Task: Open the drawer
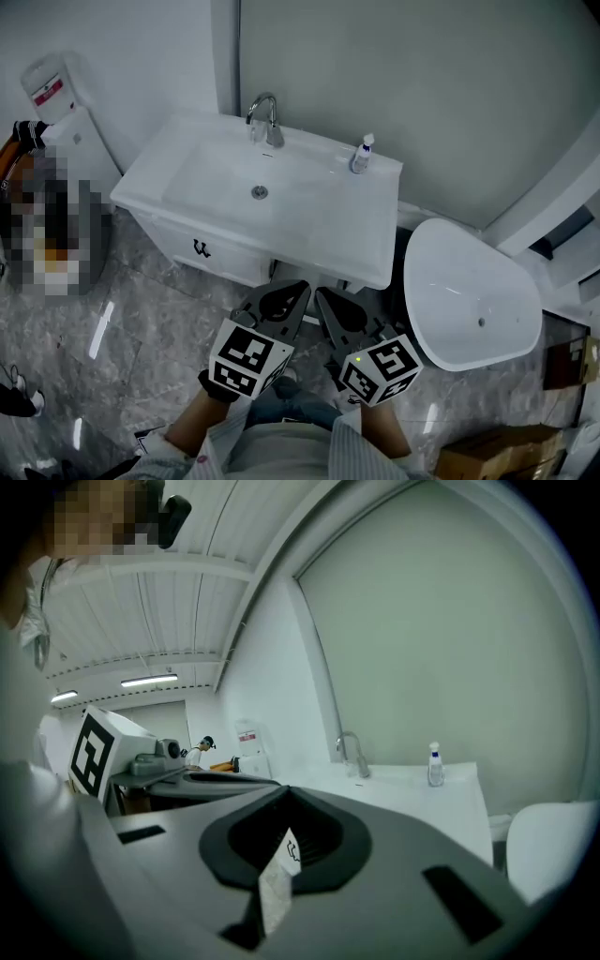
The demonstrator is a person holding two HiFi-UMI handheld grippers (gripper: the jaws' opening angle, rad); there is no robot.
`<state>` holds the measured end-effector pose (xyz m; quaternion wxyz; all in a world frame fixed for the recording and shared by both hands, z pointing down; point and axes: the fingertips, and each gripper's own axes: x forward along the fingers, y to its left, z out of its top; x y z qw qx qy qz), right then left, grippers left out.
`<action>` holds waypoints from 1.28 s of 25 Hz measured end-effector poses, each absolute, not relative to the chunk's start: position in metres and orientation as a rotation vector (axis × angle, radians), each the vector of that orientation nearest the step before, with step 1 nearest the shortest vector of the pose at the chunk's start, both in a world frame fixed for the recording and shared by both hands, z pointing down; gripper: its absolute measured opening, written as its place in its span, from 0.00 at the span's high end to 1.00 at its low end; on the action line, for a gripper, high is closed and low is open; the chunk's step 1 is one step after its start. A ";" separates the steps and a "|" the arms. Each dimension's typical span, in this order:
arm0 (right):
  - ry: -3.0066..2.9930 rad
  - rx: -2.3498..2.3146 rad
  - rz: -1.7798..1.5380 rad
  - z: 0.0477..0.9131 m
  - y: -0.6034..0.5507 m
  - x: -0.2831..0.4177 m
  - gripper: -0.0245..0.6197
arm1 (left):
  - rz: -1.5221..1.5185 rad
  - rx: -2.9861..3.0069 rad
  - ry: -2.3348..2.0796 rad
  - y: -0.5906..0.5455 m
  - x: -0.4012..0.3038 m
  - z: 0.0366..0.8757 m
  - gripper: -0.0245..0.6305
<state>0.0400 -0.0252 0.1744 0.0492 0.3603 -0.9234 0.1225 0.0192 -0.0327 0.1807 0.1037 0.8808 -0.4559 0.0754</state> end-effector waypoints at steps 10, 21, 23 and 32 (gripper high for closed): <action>-2.807 1.083 0.413 0.171 -0.019 0.036 0.95 | 0.139 2.568 -1.342 -0.023 0.011 0.170 0.94; -2.792 1.062 0.444 0.182 -0.014 0.034 0.95 | 0.170 2.561 -1.360 -0.020 0.012 0.179 0.94; -2.786 1.052 0.452 0.185 -0.013 0.034 0.95 | 0.180 2.557 -1.353 -0.019 0.013 0.181 0.94; -2.776 1.025 0.477 0.194 -0.009 0.032 0.95 | 0.189 2.538 -1.374 -0.015 0.011 0.185 0.94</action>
